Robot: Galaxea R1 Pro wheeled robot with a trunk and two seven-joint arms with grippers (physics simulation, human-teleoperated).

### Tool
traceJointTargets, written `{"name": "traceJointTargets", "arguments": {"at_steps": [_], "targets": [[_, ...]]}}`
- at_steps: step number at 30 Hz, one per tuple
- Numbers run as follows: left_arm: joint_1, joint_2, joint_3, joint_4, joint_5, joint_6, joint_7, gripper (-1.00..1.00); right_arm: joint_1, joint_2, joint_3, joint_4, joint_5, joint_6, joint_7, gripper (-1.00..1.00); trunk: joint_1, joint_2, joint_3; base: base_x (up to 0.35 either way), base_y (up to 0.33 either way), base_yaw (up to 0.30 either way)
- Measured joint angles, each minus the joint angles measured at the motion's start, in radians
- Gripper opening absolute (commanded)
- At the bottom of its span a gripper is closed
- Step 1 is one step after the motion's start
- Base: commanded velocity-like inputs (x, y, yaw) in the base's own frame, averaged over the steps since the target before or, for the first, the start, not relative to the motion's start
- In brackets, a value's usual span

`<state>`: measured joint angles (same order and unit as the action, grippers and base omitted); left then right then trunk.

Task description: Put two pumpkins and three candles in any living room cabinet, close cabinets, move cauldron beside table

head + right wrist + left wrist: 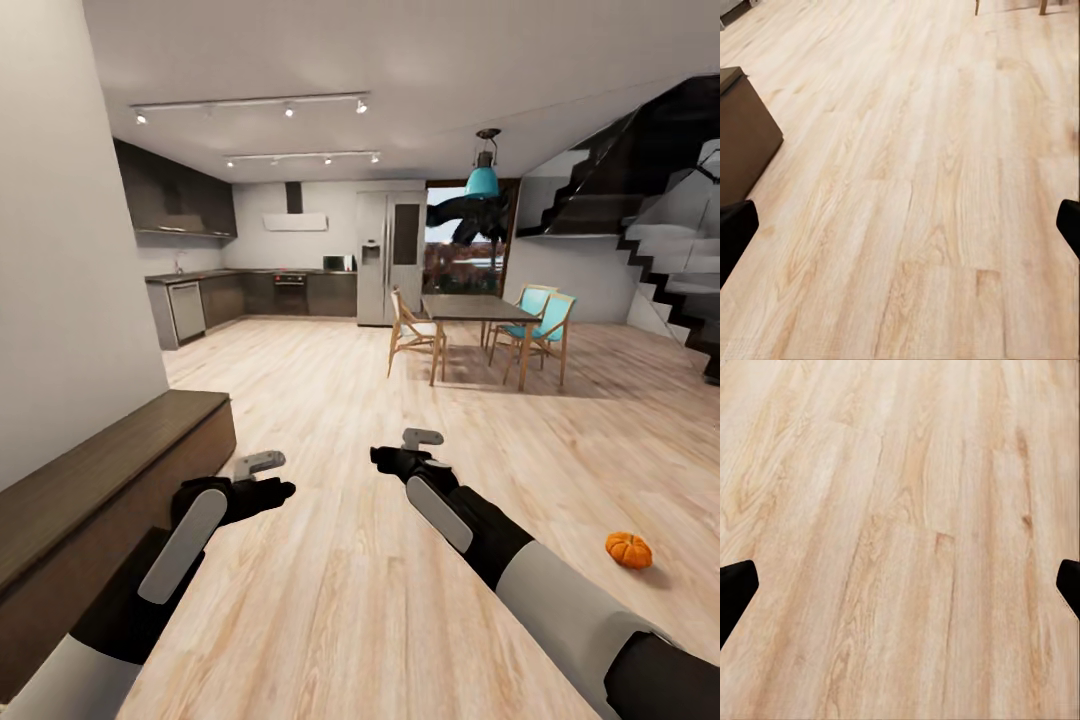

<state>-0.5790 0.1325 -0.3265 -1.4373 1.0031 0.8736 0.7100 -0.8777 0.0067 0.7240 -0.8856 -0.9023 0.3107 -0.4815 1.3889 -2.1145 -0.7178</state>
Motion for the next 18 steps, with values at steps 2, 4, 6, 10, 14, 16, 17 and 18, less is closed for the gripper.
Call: {"name": "traceJointTargets", "arguments": {"at_steps": [2, 4, 6, 10, 14, 16, 17, 18], "targets": [[0.000, 0.000, 0.000, 0.000, 0.000, 0.000, -0.001, 1.00, 0.000, 0.000, -0.001, 0.003, 0.000, 0.000, 0.005, 1.00, 0.000, 0.000, 0.001, 0.230, -0.187, -0.157], [0.000, 0.000, 0.000, 0.000, 0.000, 0.000, 0.000, 1.00, 0.000, 0.000, -0.001, 0.004, 0.000, 0.000, 0.007, 1.00, 0.000, 0.000, 0.001, 0.231, -0.186, -0.073], [0.000, 0.000, 0.000, 0.000, 0.001, 0.000, 0.000, 1.00, 0.000, 0.000, -0.001, 0.005, 0.000, 0.000, 0.009, 1.00, 0.000, 0.000, 0.002, 0.231, -0.185, -0.030], [0.000, 0.000, 0.000, 0.001, 0.000, 0.000, -0.001, 1.00, 0.000, 0.000, -0.001, 0.005, 0.000, -0.001, 0.007, 1.00, 0.000, 0.000, 0.002, 0.230, -0.134, -0.011], [0.000, 0.000, 0.000, 0.001, 0.000, 0.001, -0.001, 1.00, 0.000, 0.000, 0.000, 0.003, 0.001, -0.003, 0.005, 1.00, 0.000, 0.000, 0.002, 0.242, -0.025, -0.002], [0.000, 0.000, 0.000, 0.001, 0.000, 0.001, 0.000, 1.00, 0.000, 0.001, 0.000, 0.002, 0.001, -0.003, 0.005, 1.00, 0.000, 0.000, 0.002, 0.294, -0.005, 0.000], [0.000, 0.001, 0.000, 0.001, 0.000, 0.001, 0.000, 1.00, 0.000, 0.001, 0.000, 0.002, 0.001, -0.003, 0.005, 1.00, 0.000, 0.000, 0.002, 0.308, -0.003, 0.000], [0.000, 0.001, 0.000, 0.001, 0.000, 0.001, 0.000, 1.00, 0.000, 0.001, 0.000, 0.002, 0.001, -0.003, 0.004, 1.00, 0.000, 0.000, 0.002, 0.311, -0.002, 0.000]]}}
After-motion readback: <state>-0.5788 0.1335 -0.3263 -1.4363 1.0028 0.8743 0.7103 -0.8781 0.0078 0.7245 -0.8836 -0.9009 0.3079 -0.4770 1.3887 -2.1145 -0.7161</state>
